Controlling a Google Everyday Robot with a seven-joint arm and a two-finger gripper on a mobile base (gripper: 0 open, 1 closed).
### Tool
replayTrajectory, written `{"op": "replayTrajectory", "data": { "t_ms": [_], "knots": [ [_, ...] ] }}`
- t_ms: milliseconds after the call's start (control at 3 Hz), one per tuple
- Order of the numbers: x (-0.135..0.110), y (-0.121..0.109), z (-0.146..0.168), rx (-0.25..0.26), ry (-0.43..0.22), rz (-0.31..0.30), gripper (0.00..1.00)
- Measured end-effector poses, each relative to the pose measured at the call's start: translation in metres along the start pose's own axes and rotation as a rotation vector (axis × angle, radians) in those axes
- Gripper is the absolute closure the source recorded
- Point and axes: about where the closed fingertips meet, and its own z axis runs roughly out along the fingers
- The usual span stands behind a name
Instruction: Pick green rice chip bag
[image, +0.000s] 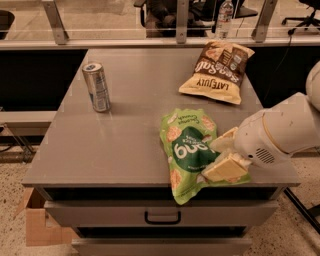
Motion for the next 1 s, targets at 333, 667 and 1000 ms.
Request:
{"op": "replayTrajectory", "data": {
  "t_ms": [333, 667, 1000],
  "knots": [
    [-0.027, -0.002, -0.026, -0.013, -0.118, -0.064, 1.00],
    [-0.076, -0.003, -0.088, -0.021, -0.330, -0.205, 1.00],
    [-0.125, 0.004, -0.140, -0.050, -0.539, -0.352, 1.00]
  ]
}}
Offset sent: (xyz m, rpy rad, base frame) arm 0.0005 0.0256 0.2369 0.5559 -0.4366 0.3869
